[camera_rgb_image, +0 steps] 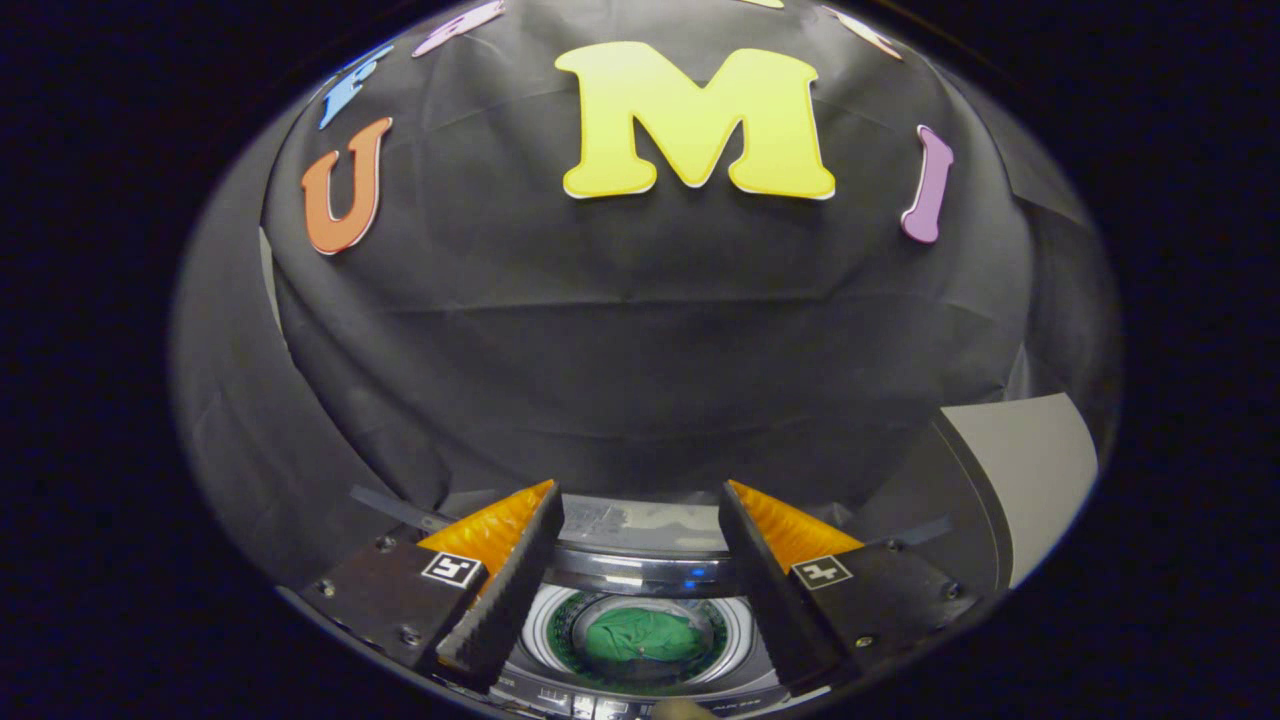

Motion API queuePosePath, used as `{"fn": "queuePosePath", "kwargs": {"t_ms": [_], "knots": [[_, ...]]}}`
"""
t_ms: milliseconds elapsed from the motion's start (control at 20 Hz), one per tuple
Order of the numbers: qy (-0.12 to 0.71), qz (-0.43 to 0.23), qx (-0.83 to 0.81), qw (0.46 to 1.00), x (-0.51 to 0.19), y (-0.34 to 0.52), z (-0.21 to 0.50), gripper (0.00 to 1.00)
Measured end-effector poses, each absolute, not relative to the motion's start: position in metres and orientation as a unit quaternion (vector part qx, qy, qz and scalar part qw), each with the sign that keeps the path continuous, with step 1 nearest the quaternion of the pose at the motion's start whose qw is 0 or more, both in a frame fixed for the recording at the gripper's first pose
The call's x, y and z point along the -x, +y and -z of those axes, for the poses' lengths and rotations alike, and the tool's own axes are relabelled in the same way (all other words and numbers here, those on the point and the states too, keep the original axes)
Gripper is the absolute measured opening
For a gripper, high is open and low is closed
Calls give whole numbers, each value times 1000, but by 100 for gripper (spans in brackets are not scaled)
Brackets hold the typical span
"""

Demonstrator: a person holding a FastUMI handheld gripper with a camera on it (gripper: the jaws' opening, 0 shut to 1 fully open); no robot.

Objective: Put the clothes into the washing machine and then close the washing machine lid.

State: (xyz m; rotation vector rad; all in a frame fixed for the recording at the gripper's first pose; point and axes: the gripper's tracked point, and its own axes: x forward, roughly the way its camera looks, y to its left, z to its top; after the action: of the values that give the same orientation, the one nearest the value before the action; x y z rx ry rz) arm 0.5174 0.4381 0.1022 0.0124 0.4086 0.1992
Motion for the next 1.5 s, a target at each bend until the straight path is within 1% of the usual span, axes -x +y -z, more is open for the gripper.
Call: {"fn": "queuePosePath", "kwargs": {"t_ms": [350,600,800,1200,1350,1500], "knots": [[223,-108,5,969,-482,437,-76,98],[284,-105,22,953,-448,430,-24,97],[317,-105,25,942,-432,429,2,97],[312,-108,26,944,-419,429,-8,97],[295,-113,22,948,-405,424,-24,97],[260,-117,20,958,-383,408,-52,97]]}}
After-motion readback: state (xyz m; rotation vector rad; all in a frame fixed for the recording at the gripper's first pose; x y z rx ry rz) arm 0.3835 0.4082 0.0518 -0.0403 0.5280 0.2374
